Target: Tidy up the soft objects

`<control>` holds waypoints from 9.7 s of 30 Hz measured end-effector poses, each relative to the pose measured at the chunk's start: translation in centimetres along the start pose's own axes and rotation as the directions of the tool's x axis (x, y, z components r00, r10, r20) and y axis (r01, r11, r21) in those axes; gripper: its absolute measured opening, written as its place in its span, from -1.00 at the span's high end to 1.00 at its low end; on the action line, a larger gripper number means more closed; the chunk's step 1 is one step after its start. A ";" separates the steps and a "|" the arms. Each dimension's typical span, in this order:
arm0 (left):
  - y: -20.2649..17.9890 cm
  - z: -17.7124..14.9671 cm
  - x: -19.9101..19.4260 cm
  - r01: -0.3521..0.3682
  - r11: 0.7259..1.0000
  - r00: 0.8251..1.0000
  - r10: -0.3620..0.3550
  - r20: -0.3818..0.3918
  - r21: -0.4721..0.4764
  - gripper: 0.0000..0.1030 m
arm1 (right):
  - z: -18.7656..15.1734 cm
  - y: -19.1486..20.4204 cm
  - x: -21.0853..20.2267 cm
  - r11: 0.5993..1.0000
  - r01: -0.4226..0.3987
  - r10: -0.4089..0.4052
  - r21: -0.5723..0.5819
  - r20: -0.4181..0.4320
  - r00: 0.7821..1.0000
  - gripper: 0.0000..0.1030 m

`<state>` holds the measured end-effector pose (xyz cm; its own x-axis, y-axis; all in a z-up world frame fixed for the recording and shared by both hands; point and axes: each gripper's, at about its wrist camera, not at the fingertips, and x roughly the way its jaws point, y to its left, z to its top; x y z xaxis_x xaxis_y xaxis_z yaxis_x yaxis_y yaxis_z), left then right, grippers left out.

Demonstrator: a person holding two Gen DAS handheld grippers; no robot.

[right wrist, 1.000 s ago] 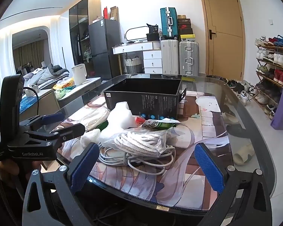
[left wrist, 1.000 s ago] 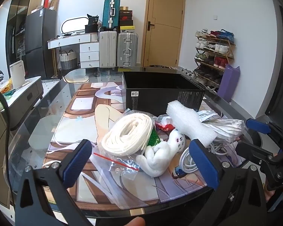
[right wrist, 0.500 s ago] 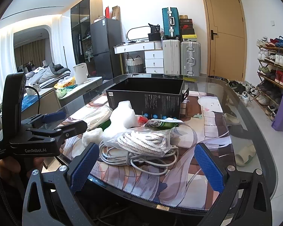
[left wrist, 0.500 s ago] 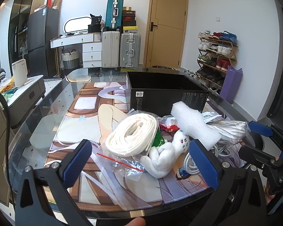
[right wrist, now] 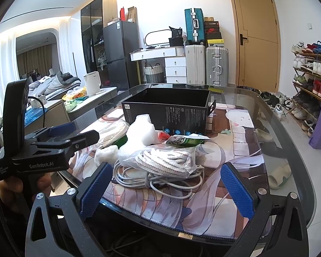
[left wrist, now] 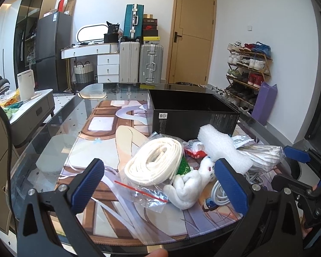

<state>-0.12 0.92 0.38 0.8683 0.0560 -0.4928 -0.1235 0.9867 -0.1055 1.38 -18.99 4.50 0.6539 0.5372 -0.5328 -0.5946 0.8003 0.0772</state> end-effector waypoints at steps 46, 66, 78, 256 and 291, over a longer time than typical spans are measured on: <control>0.9 -0.3 1.3 -0.007 1.000 1.000 0.008 -0.025 0.021 -1.00 | 0.7 -0.1 2.1 1.000 0.010 -0.011 -0.013 -0.038 0.999 -0.99; 1.1 -0.5 1.5 -0.014 1.000 0.999 0.015 -0.029 0.023 -1.00 | 0.9 -1.1 2.4 0.995 0.101 -0.101 -0.015 -0.024 0.995 -0.99; 1.0 -0.5 1.7 -0.020 0.999 0.999 0.021 -0.039 0.030 -1.00 | 1.4 -2.8 4.6 0.995 0.089 -0.087 0.047 -0.053 0.995 -0.99; -0.1 4.4 3.1 0.047 0.988 0.996 -0.035 -0.081 0.147 -1.00 | 3.4 -4.9 3.5 0.999 -0.004 0.010 0.032 -0.209 0.978 -0.99; 0.1 3.7 3.2 0.062 0.989 0.994 -0.049 -0.095 0.135 -1.00 | 0.8 -1.6 7.5 0.993 -0.101 0.116 0.065 -0.287 0.951 -0.98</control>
<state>4.46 1.79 1.97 0.8237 -0.0073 -0.5670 -0.0034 0.9998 -0.0178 7.56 -16.05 1.04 0.4186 0.5266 -0.7399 -0.6261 0.7575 0.1850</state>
